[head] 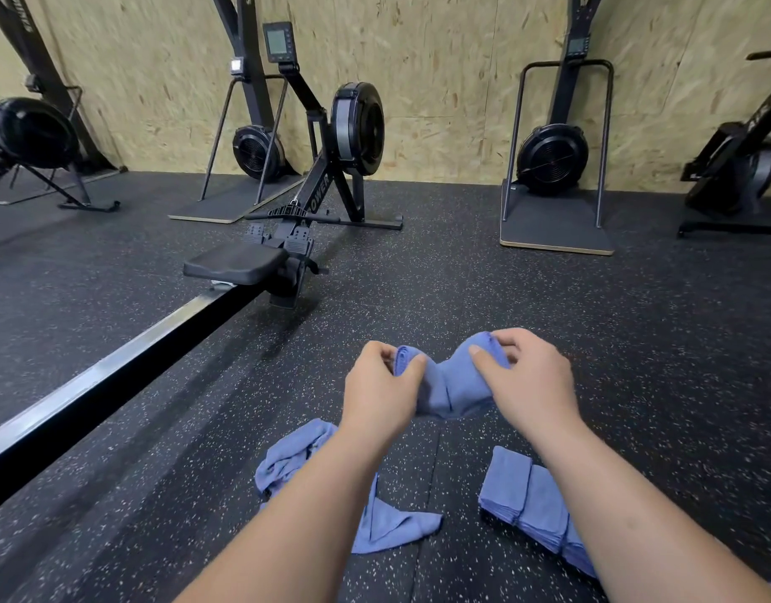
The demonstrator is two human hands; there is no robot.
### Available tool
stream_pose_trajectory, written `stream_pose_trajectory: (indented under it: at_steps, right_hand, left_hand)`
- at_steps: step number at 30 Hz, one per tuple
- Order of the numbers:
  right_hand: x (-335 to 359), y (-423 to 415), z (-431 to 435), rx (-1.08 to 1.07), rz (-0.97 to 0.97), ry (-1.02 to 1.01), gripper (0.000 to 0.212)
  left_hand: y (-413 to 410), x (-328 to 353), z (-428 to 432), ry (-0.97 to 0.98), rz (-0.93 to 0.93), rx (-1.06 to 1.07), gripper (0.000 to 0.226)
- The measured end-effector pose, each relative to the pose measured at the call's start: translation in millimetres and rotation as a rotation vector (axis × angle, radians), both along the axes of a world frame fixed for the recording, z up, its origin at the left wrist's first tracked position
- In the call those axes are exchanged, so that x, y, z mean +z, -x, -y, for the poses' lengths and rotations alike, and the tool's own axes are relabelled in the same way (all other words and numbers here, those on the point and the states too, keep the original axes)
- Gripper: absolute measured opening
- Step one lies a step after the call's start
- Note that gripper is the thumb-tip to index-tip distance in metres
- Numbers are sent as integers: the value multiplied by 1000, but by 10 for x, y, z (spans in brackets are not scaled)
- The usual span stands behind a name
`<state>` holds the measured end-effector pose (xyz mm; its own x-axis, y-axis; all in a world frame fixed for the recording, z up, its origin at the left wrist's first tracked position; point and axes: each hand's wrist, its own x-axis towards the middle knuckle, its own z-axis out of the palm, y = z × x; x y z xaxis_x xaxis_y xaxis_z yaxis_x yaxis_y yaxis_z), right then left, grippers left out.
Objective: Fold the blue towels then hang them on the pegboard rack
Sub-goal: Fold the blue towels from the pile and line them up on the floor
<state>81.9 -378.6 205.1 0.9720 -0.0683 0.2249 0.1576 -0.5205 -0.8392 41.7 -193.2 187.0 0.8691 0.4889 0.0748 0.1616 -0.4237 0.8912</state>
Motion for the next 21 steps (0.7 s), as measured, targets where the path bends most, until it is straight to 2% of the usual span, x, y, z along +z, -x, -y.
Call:
stream_pose_trajectory:
  at_steps: [3, 6, 10, 12, 15, 17, 18, 19, 21]
  right_hand:
    - [-23, 132, -194, 86, 41, 36, 18]
    - [-86, 217, -300, 174, 32, 78, 23]
    - [-103, 270, -317, 243, 13, 23, 38]
    - [-79, 275, -300, 255, -14, -94, 42]
    - [-88, 222, -224, 148, -39, -273, 32]
    - [-175, 144, -136, 20, -47, -280, 15]
    - [-205, 119, -92, -17, -96, -259, 16]
    - [-240, 90, -46, -35, -169, -272, 32]
    - [-286, 48, 56, -15, -309, -458, 53]
  left_hand:
    - [-3, 7, 170, 53, 41, -1, 16]
    - [25, 34, 266, 243, 67, 29, 12]
    - [91, 86, 309, 415, 109, 56, 41]
    - [88, 67, 304, 440, 123, 87, 44]
    - [41, 33, 297, 529, 119, 132, 40]
    - [37, 75, 357, 662, 107, 115, 47]
    - [19, 63, 389, 731, 102, 100, 50]
    - [2, 48, 428, 800, 93, 72, 50]
    - [-11, 27, 531, 908, 73, -12, 41]
